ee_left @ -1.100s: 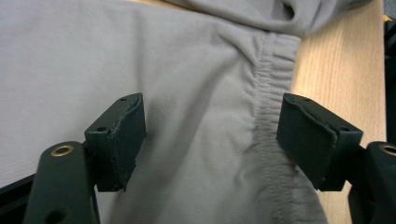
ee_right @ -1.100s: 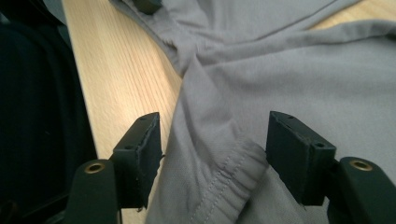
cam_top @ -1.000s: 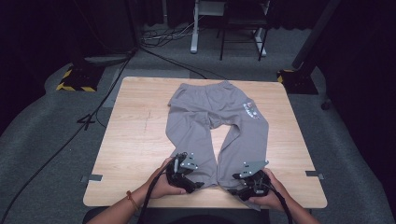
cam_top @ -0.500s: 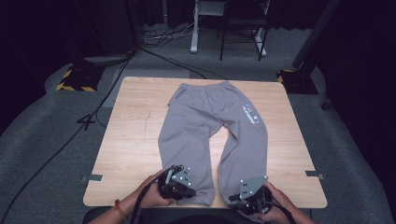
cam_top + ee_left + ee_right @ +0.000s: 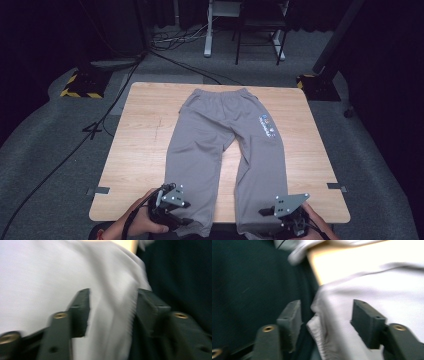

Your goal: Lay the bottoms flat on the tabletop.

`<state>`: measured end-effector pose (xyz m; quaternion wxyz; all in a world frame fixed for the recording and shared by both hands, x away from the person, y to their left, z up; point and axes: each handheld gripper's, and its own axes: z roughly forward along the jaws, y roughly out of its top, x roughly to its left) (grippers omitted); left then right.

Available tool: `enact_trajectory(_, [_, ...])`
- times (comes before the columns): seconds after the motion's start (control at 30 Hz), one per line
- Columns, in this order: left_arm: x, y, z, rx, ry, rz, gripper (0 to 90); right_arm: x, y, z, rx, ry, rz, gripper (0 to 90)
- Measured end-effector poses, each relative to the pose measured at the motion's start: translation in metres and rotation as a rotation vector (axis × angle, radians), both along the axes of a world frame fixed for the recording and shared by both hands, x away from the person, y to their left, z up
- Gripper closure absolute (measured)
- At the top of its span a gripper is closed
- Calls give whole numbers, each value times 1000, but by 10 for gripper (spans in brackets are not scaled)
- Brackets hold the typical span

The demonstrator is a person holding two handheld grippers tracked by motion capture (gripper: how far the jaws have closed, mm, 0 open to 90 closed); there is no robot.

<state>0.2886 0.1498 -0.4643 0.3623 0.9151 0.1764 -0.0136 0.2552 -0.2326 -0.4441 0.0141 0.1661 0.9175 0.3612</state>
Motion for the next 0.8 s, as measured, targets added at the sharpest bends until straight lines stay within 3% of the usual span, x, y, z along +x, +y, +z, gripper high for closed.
enact_trajectory(0.13, [33,-3,6,-78,-60,145,354,34,-13,8,23,-111,-197,354])
enact_trajectory(0.17, [43,-6,7,-77,-71,160,333,46,-15,10,22,-146,-235,357])
enact_trajectory(0.23, [61,-14,7,-30,-141,186,312,72,-18,9,10,-184,-304,358])
enact_trajectory(0.3, [85,-20,7,-45,-123,215,304,107,-22,5,-8,-229,-389,369])
enact_trajectory(0.37, [108,-27,5,-11,-176,244,300,143,-27,-3,-29,-216,-457,362])
enact_trajectory(0.43, [135,-30,-4,-17,-88,280,299,174,-31,-14,0,-140,-509,359])
enact_trajectory(0.47, [143,-32,-8,13,-96,298,294,189,-31,-21,-19,-126,-531,357])
enact_trajectory(0.53, [153,-34,-18,53,-100,303,315,202,-30,-30,-35,-140,-542,360])
enact_trajectory(0.6, [157,-36,-26,88,-84,304,315,207,-30,-36,-18,-118,-528,356])
enact_trajectory(0.67, [155,-35,-29,82,-91,297,293,207,-30,-43,-27,-69,-506,337])
enact_trajectory(0.7, [154,-35,-29,83,-96,300,294,206,-28,-45,-60,-68,-492,324])
enact_trajectory(0.8, [147,-32,-31,72,-108,297,292,195,-29,-46,-71,-75,-468,323])
